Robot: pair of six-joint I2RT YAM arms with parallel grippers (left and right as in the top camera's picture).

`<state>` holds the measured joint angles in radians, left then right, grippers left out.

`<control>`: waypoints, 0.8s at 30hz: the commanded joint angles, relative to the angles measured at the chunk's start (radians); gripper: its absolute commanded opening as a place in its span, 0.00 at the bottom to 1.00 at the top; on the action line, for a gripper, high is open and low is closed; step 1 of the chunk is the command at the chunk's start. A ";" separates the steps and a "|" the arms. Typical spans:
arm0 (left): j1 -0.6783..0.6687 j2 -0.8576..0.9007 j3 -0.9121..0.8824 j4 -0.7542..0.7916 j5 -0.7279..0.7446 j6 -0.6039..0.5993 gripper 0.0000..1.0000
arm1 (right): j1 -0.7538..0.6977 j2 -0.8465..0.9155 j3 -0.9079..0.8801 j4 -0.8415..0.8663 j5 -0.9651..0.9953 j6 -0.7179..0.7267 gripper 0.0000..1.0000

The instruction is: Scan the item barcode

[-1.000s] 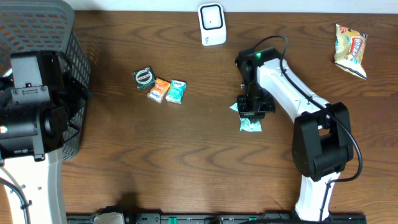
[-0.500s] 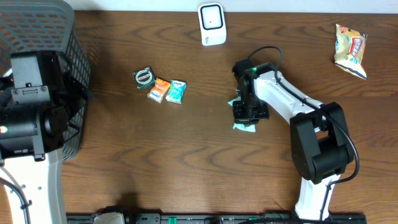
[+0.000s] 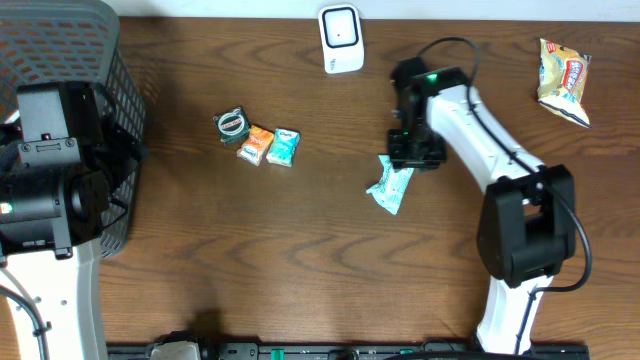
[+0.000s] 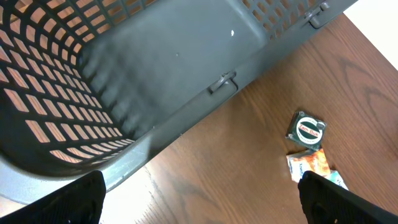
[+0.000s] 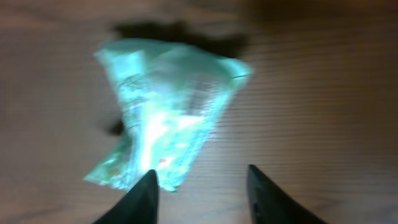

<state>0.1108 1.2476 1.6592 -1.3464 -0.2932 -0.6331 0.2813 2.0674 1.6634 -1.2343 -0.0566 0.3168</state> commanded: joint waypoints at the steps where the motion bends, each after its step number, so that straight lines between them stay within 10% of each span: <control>1: 0.005 0.001 -0.005 -0.003 -0.010 -0.016 0.97 | -0.043 0.001 -0.029 0.000 -0.079 0.010 0.25; 24: 0.005 0.001 -0.005 -0.003 -0.010 -0.016 0.98 | 0.207 0.001 -0.240 0.260 -0.006 0.192 0.09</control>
<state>0.1108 1.2476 1.6592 -1.3464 -0.2932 -0.6331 0.4767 2.0674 1.4521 -0.9615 -0.1822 0.4141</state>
